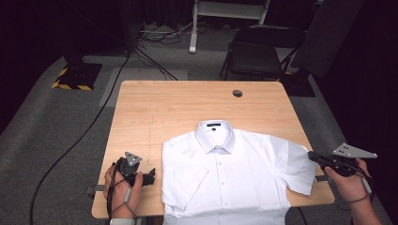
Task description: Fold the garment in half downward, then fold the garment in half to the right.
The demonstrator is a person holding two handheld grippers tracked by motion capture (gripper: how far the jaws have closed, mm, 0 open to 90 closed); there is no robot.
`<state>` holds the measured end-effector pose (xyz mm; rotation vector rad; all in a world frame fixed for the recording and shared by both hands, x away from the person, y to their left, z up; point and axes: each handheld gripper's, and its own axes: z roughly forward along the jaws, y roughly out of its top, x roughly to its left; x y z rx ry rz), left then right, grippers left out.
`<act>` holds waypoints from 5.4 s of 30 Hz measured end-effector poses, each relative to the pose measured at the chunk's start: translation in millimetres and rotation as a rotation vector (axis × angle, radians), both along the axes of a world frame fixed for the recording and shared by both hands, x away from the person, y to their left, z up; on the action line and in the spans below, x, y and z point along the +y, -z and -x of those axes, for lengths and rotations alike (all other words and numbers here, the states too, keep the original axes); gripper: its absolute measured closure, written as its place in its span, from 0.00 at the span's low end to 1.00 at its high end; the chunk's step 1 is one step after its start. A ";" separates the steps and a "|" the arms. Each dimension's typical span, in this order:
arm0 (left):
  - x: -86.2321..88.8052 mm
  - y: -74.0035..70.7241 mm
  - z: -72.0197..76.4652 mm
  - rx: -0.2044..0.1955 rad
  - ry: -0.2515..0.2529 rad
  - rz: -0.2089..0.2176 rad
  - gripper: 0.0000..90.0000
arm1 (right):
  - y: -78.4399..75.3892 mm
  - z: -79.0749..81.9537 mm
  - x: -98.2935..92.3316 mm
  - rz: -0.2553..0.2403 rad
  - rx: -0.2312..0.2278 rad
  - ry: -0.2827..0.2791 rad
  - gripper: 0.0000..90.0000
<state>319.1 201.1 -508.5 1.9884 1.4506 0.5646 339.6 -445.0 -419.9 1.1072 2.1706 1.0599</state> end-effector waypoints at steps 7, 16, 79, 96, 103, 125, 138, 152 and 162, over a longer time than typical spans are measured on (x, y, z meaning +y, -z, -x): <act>0.0 0.0 0.0 0.000 0.000 0.000 0.00 | -16.4 5.3 22.9 0.000 -0.024 -0.069 0.98; 0.1 -0.1 0.0 0.000 0.001 -0.002 0.00 | -29.9 8.3 49.0 0.001 -0.028 -0.146 0.98; -0.1 0.1 0.1 -0.001 0.000 0.000 0.00 | -11.8 -14.2 159.6 -0.281 0.110 -0.429 0.35; -0.1 0.1 0.1 -0.001 0.000 0.000 0.00 | -18.3 -16.4 92.3 -0.189 -0.024 -0.250 0.29; -0.1 0.0 0.3 -0.001 0.000 -0.002 0.00 | -12.6 -14.1 71.8 -0.136 -0.033 -0.205 0.28; 0.0 -0.3 0.9 0.002 0.002 -0.005 0.00 | 48.5 -18.6 18.4 -0.030 0.073 -0.062 0.26; -1.7 -0.6 2.3 0.006 -0.015 -0.005 0.00 | 82.1 -26.4 5.5 0.016 0.147 -0.006 0.19; -5.5 -3.8 0.6 -0.020 -0.015 0.058 0.03 | 87.5 -30.4 9.0 0.019 0.144 -0.012 0.07; -24.0 -24.9 -9.8 -0.102 0.040 0.016 0.09 | 87.6 -30.4 9.0 0.017 0.144 -0.013 0.08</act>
